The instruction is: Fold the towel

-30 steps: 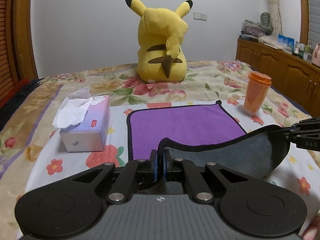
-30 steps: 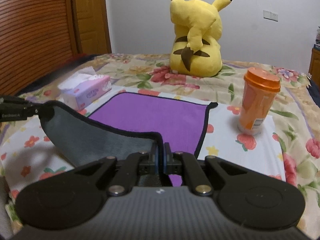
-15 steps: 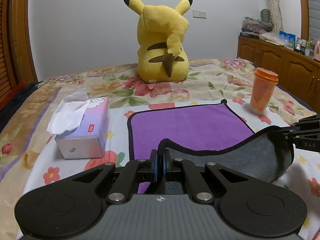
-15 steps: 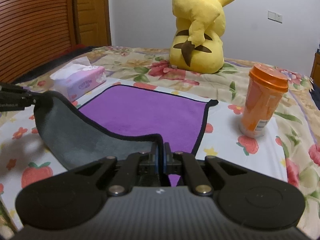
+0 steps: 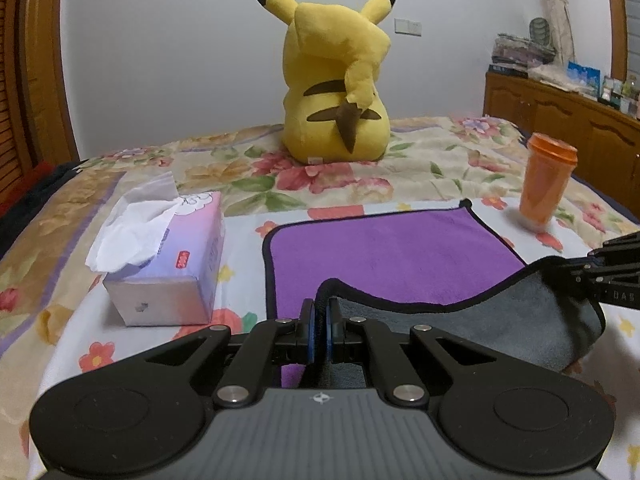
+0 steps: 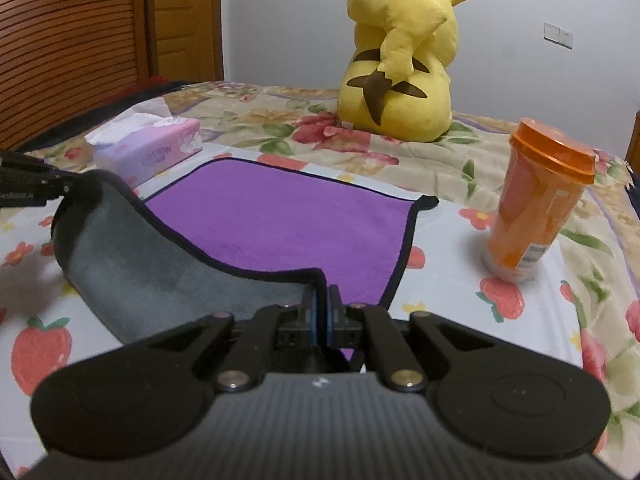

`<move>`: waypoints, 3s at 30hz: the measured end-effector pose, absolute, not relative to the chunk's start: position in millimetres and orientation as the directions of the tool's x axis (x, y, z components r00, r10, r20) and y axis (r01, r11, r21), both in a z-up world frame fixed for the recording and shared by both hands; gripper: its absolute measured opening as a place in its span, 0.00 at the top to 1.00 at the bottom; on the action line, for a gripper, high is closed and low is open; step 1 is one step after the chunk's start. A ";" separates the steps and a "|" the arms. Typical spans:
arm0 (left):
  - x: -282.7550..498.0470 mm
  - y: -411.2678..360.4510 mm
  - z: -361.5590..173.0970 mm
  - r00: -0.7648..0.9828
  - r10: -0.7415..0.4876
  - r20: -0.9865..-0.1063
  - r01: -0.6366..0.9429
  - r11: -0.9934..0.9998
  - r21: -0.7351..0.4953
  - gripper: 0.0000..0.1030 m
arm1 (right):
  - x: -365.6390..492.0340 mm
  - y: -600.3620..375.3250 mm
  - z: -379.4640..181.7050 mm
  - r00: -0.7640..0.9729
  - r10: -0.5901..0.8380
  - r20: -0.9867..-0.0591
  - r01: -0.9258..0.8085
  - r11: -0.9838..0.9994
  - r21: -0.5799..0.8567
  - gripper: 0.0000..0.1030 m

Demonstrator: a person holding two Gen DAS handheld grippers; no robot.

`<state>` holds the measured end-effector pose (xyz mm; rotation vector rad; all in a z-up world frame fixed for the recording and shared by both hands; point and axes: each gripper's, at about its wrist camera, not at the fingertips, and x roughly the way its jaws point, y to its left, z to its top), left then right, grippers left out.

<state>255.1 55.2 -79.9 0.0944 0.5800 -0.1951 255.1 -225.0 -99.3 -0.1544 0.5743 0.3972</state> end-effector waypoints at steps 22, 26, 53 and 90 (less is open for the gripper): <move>295.9 52.3 -79.8 0.841 -0.147 -0.521 0.203 0.978 0.051 0.92 | 296.8 -222.6 -97.1 0.799 0.321 -0.509 -0.409 0.910 -0.068 0.95; 306.6 52.4 -80.1 0.842 -0.143 -0.519 0.196 0.979 0.047 0.92 | 306.4 -223.4 -95.1 0.808 0.322 -0.493 -0.407 0.911 -0.071 0.95; 366.6 49.3 -63.0 0.898 -0.087 -0.432 0.139 0.986 0.090 0.92 | 350.4 -216.8 -82.4 0.883 0.285 -0.373 -0.344 0.933 -0.102 0.96; 394.1 38.2 -115.2 0.840 -0.070 -0.538 0.142 0.986 0.093 0.60 | 371.2 -215.6 -122.7 0.870 0.200 -0.450 -0.292 0.945 -0.145 0.86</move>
